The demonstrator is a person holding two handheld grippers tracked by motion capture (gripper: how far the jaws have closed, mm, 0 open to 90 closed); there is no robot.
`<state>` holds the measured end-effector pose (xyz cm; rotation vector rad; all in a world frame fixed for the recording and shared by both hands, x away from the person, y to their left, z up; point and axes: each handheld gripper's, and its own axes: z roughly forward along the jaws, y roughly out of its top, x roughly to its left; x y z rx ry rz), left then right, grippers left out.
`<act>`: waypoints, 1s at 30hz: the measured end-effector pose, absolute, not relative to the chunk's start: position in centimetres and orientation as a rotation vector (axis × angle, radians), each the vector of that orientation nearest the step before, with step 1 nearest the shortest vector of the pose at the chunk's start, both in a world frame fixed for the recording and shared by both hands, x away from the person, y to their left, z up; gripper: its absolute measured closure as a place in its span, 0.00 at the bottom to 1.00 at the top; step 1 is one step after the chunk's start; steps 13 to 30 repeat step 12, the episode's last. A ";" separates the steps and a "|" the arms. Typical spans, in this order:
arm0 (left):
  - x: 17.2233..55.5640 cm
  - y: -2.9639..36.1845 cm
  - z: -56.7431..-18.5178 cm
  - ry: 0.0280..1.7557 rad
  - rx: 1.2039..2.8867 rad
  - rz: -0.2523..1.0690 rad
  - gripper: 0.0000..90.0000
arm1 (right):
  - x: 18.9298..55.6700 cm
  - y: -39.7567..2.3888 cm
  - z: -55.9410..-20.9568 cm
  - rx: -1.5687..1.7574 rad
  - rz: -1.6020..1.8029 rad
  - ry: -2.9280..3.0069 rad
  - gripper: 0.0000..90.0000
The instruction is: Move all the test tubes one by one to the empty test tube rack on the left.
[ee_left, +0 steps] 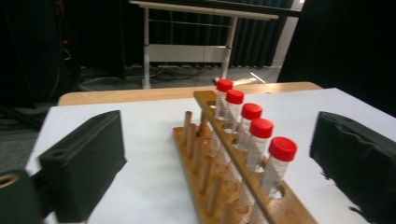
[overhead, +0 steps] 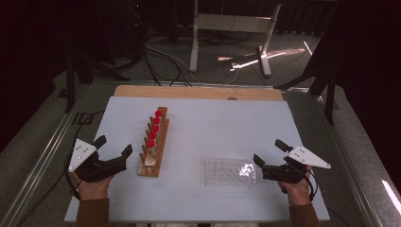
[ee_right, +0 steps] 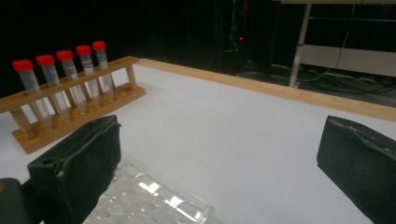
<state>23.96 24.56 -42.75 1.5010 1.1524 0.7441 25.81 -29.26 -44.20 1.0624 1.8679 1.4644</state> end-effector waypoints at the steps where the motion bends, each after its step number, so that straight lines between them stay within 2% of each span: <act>1: 23.9 24.8 -42.8 1.160 1.499 0.754 0.02 | 25.8 -29.4 -44.3 1.064 1.459 1.863 0.00; 12: 23.6 26.0 -43.6 1.227 1.479 0.791 0.01 | 25.8 -30.4 -45.1 1.098 1.424 1.841 0.00; 30: 23.6 26.0 -43.6 1.227 1.479 0.791 0.01 | 25.8 -30.4 -45.1 1.098 1.424 1.841 0.00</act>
